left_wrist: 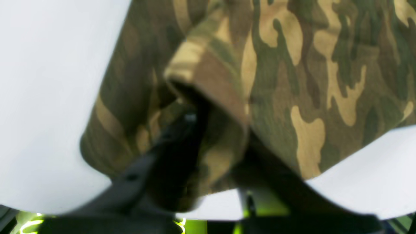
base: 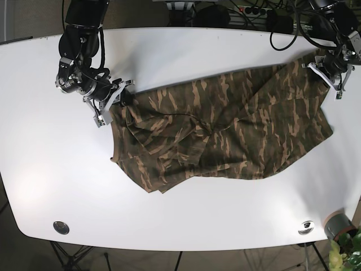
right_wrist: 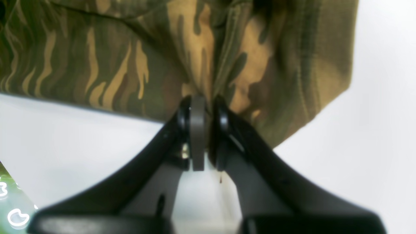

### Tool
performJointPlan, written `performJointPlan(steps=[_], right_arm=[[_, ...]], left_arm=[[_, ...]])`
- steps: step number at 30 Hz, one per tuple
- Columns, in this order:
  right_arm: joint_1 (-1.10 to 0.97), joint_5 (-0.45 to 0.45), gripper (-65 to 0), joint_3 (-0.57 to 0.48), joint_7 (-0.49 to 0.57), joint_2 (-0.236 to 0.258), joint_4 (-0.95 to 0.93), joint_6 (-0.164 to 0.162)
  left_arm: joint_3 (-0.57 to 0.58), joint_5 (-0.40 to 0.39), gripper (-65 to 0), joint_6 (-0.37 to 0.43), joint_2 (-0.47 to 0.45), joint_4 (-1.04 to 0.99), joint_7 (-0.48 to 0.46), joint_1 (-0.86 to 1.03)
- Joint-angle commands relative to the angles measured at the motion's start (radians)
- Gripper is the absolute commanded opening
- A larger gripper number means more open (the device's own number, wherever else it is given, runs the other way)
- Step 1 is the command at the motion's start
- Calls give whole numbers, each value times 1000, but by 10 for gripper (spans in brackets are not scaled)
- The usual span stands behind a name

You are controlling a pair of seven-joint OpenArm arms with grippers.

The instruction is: Fold the T-shirt properly

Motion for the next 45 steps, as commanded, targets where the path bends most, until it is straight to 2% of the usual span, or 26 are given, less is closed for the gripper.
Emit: performJointPlan(steps=[1, 15, 20, 25, 32, 38, 45], right_arm=[[4, -24, -628, 4, -18, 10, 11, -3], [36, -27, -628, 36, -18, 18, 34, -8], [124, -29, -628, 31, -23, 56, 44, -11], [219, -33, -628, 31, -23, 74, 35, -11], [342, -30, -628, 31, -23, 119, 29, -11], [480, -32, -628, 30, -23, 157, 1, -11], [650, -33, -628, 11, -23, 209, -69, -12]], left_arm=[[-10, -10, -650, 0, -19, 15, -51, -3], [11, -10, -650, 0, -19, 47, -75, -35], [88, -10, -650, 8, -24, 66, -74, -157], [158, -3, -650, 10, -27, 63, -74, -324], [252, 115, -650, 4, -19, 66, -17, -556], [335, 169, -650, 8, -18, 3, -5, -757], [336, 212, -650, 8, -16, -114, -8, -981]])
